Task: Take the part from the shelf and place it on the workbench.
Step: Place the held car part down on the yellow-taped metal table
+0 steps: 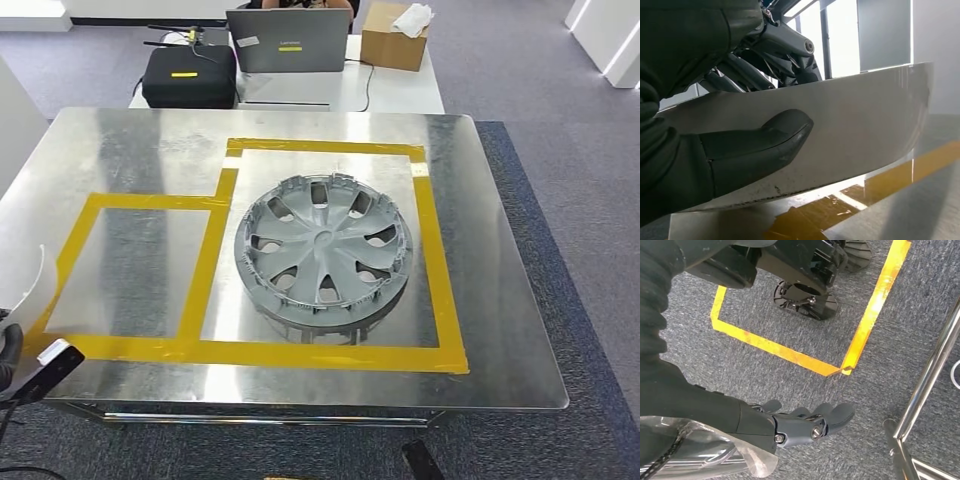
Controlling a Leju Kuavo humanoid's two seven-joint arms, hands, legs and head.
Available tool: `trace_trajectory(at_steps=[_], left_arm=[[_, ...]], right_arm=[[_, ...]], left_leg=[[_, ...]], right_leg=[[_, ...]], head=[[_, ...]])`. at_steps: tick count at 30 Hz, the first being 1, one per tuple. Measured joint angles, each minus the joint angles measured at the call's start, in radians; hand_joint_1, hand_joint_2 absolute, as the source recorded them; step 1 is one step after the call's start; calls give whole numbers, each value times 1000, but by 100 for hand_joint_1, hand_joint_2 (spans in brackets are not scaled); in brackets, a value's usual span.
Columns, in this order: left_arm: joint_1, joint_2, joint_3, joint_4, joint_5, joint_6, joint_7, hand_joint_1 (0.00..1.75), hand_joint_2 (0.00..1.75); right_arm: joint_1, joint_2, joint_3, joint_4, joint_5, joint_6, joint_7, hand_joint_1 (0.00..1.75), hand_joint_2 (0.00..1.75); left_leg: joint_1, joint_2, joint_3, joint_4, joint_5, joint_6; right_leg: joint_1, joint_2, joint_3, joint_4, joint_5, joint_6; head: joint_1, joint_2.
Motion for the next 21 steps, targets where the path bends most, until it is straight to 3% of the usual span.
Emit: trace_trajectory(at_steps=[9,21], left_arm=[[-36,29,-109,60,-45,0,30,175,175],[-266,-5,-440,295,-192,22,138,175,175]], right_arm=[[-5,0,17,1,-8,5,6,0,175],[-29,0,78,1,-38,17,45,0,175]], left_leg=[[0,-1,1,0,0,0],[-1,-6,2,0,2,1]], right_leg=[[0,-4,-11,0,-2,-1],[-1,-8,4,0,0,0]], head=[[0,0],[0,0]])
